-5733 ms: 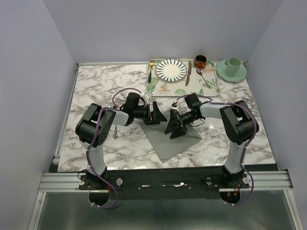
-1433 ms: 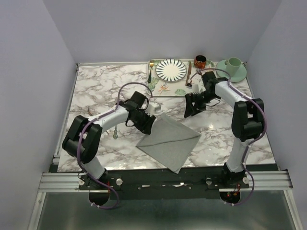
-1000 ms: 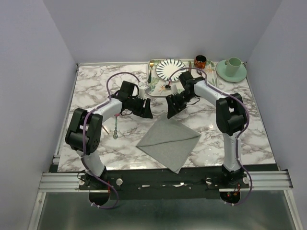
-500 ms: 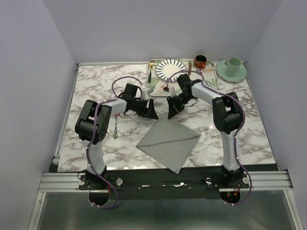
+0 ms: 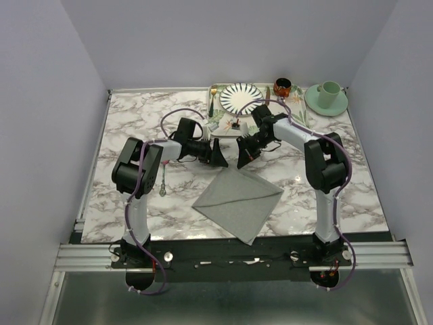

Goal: Fold the napkin into a case and place the utensils inside
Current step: Pick up the upper triangle-folded napkin from the center of the board.

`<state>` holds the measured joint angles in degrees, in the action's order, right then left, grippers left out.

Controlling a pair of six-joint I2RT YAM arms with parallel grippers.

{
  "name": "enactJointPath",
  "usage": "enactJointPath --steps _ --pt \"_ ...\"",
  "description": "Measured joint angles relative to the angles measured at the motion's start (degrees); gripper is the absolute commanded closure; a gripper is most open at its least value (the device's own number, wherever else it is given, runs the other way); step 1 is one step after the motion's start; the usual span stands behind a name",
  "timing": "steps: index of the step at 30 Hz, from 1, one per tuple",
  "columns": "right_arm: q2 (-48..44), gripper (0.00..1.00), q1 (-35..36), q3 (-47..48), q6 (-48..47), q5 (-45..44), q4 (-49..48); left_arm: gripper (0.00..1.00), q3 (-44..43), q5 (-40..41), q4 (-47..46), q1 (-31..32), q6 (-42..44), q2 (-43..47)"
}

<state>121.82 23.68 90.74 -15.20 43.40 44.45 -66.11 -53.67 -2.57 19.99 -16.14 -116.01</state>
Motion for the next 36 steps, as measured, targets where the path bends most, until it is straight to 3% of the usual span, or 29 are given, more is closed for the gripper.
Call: enactJointPath --steps 6,16,17,19,20,21,23,24,27,31,36 --pt "-1.3 0.99 0.0 -0.6 -0.2 0.9 -0.3 0.33 0.0 -3.2 -3.7 0.0 -1.4 -1.8" --pt "-1.4 0.97 0.0 -0.6 -0.3 1.2 -0.5 0.53 0.0 -5.4 -6.0 0.1 -2.6 -3.6" --pt "-1.4 0.96 0.0 -0.6 -0.3 1.2 -0.5 0.59 0.0 -5.4 -6.0 0.2 -2.6 -3.7" --pt "-1.4 0.90 0.0 -0.6 -0.3 1.2 -0.5 0.65 0.0 -5.6 -6.2 0.4 -2.6 -3.8" --pt "-1.4 0.87 0.0 -0.6 -0.2 1.2 -0.5 0.73 0.0 -5.6 -6.3 0.4 -2.5 -3.8" --pt "-1.4 0.76 0.0 -0.6 -0.3 1.2 -0.5 0.77 0.0 -5.6 -6.4 0.4 -2.5 -3.9" --pt "-1.4 0.66 0.0 -0.6 0.0 1.1 -0.5 0.87 0.0 -5.6 -6.4 0.4 -2.5 -4.0" --pt "-1.4 0.53 0.0 -0.6 0.0 1.0 -0.5 0.89 0.0 -5.6 -6.5 0.4 -2.5 -4.0" --pt "-1.4 0.33 -0.4 -0.7 -0.3 0.3 -0.2 0.94 0.3 -5.6 -7.5 0.4 -2.1 -4.0" --pt "-2.3 0.14 -2.0 -1.7 -1.5 -0.5 0.8 0.98 2.4 -5.5 -8.1 0.5 -0.6 -2.8" --pt "-4.0 0.07 -8.2 -4.0 -4.9 -0.7 3.2 1.00 5.0 -5.4 -8.7 1.0 2.7 1.4"
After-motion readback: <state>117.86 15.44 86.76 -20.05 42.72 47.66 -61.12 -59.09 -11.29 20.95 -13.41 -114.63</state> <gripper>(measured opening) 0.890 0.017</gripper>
